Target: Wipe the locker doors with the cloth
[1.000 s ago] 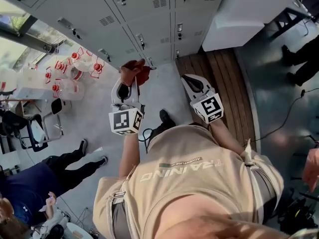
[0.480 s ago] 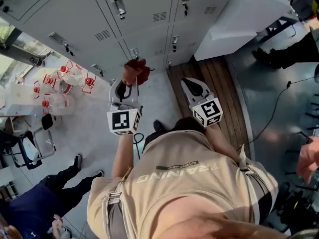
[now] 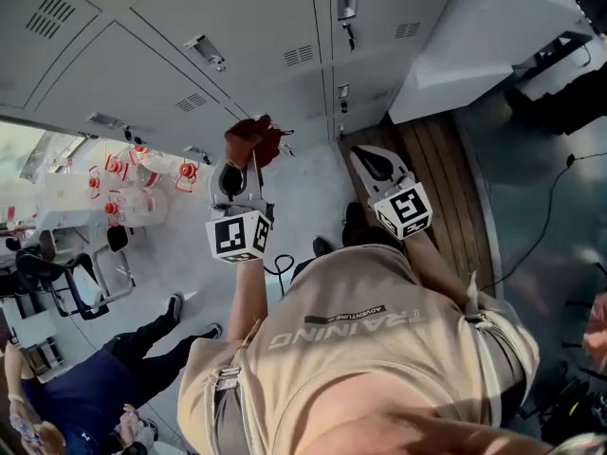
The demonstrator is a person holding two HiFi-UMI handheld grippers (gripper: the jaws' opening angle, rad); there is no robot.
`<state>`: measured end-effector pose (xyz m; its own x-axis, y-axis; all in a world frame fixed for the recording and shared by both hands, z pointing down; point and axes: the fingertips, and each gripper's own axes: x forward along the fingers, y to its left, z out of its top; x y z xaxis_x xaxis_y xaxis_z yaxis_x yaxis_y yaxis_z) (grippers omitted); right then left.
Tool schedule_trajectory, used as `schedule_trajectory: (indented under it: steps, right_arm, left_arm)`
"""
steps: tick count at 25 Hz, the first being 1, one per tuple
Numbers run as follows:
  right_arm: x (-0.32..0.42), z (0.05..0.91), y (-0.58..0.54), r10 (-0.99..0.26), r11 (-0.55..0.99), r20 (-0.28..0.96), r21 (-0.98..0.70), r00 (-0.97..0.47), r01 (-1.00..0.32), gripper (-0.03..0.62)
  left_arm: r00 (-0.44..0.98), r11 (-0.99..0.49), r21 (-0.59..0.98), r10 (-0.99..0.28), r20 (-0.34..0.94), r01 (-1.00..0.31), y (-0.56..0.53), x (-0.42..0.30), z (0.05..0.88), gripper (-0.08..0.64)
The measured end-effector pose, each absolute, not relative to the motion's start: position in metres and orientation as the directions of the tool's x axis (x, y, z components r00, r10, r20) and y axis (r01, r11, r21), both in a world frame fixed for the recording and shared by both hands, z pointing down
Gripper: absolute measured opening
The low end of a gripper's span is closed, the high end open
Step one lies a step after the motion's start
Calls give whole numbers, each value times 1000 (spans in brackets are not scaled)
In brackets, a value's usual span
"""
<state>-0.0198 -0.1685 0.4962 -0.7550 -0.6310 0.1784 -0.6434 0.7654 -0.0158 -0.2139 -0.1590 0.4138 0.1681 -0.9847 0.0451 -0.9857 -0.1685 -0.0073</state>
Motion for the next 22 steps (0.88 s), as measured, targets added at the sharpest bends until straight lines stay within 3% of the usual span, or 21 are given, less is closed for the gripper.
schedule_trajectory:
  steps: [7,12,17,22]
  right_arm:
    - [-26,483,-231,-560,823,140,-16,-817,-567,15]
    - [-42,477,-245,-501,862,152,4,-852,-507,15]
    - [-51,474,-254,-510,857,161,15,-845,-515,15]
    - [-64,467,-251,-518,853,151,24,-842,-521,15]
  left_arm:
    - [74,-74,-28,-997,29,-997,-203,-215,395,74]
    - [47,-52,-143,-998,37,-988,-223,-226,370,74]
    - [21,-17,-400,-1000,-4,-916,-247,-243,305,74]
    - [-54,103,-694,-994,-92,-713,-266,-256,231,74]
